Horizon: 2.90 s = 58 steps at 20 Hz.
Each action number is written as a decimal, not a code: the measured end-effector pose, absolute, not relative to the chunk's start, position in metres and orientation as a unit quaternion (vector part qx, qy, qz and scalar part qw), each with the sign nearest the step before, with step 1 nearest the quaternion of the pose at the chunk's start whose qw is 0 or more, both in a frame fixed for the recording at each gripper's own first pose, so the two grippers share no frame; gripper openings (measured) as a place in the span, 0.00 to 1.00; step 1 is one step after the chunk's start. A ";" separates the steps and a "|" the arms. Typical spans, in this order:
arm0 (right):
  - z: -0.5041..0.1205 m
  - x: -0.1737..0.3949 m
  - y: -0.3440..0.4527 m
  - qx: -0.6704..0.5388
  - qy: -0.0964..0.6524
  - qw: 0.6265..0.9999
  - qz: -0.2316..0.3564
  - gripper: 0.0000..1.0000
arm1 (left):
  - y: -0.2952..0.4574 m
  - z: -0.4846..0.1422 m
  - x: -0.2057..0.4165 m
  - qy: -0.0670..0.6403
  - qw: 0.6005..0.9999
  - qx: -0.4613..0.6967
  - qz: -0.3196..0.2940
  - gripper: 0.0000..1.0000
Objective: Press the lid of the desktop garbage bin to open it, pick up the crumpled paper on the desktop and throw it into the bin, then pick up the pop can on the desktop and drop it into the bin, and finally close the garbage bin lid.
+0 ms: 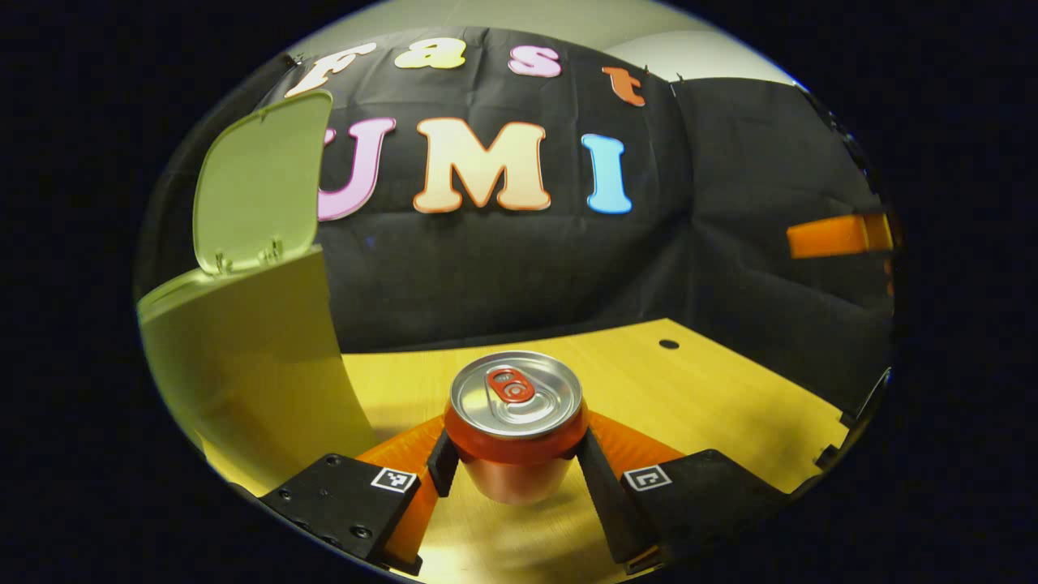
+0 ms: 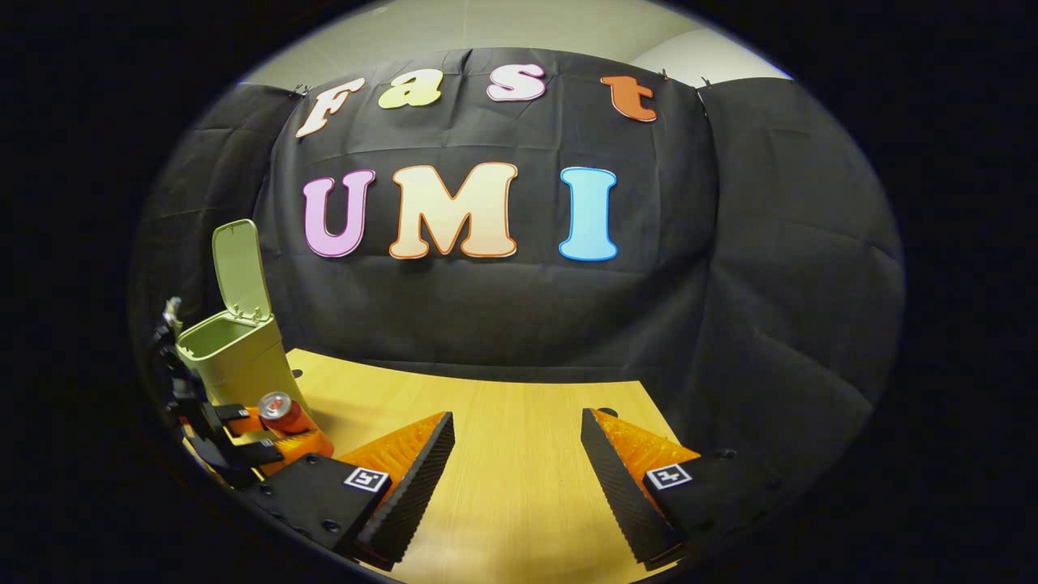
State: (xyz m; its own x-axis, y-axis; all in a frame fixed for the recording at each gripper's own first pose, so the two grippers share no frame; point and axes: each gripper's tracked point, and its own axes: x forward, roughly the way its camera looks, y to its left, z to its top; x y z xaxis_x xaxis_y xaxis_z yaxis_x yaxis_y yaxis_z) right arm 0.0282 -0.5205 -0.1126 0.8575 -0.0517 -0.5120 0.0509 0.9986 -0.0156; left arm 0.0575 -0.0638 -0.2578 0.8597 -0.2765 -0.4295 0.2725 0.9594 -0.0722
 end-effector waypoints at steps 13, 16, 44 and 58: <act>-0.116 0.020 -0.484 0.014 0.270 0.962 -0.028 1.00 | 0.032 -0.123 0.056 0.202 0.974 -0.061 -0.088 0.76; -0.115 0.017 -0.483 0.016 0.275 0.961 -0.035 0.99 | 0.045 -0.109 0.062 0.193 0.975 -0.078 -0.080 0.76; -0.136 -0.003 -0.464 0.020 0.319 0.946 -0.054 0.99 | 0.148 -0.200 0.090 0.255 0.966 -0.004 0.027 0.78; -0.127 -0.006 -0.460 0.031 0.306 0.951 -0.037 1.00 | 0.093 -0.139 0.090 0.174 0.985 0.004 -0.002 0.92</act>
